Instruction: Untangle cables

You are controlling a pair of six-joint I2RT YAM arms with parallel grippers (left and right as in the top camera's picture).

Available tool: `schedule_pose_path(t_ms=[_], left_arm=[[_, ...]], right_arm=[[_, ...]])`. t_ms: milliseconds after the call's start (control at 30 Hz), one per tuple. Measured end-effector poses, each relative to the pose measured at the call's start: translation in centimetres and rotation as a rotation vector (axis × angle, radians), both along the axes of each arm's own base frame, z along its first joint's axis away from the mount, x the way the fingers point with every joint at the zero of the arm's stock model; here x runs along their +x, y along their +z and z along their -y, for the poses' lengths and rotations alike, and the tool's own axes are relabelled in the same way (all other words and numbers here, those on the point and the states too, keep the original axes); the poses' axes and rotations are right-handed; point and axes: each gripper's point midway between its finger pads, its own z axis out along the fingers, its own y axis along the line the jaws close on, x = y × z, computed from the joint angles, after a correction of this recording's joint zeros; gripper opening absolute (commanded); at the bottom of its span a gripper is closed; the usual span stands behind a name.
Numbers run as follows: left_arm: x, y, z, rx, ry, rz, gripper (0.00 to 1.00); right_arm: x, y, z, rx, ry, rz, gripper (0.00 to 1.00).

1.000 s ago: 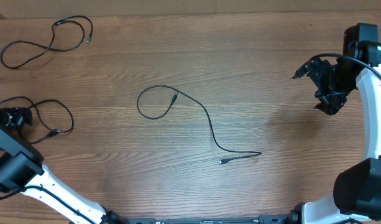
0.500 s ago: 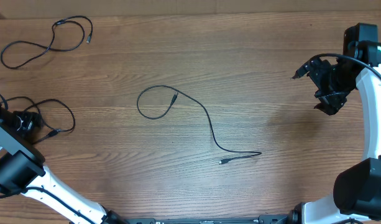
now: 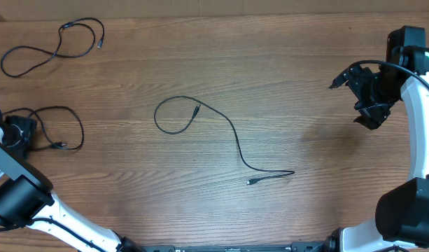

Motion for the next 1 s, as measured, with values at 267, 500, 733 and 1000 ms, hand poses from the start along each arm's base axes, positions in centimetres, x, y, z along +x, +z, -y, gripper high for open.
schedule_pose_path(t_ms=[267, 500, 733, 1000], left_arm=[[2.9, 0.8, -0.2, -0.03, -0.04, 0.106, 0.77], [1.6, 2.3, 1.5, -0.152, -0.043, -0.06, 0.99], [2.3, 8.7, 2.0, -0.139, -0.154, -0.065, 1.0], [8.2, 16.6, 8.6, -0.146, -0.497, 0.158, 0.99]], right_arm=[[0.0, 0.0, 0.0, 0.0, -0.001, 0.0, 1.0], [0.0, 0.0, 0.0, 0.0, 0.0, 0.0, 1.0], [0.0, 0.0, 0.0, 0.0, 0.0, 0.0, 1.0], [0.0, 0.0, 0.0, 0.0, -0.001, 0.0, 1.0]])
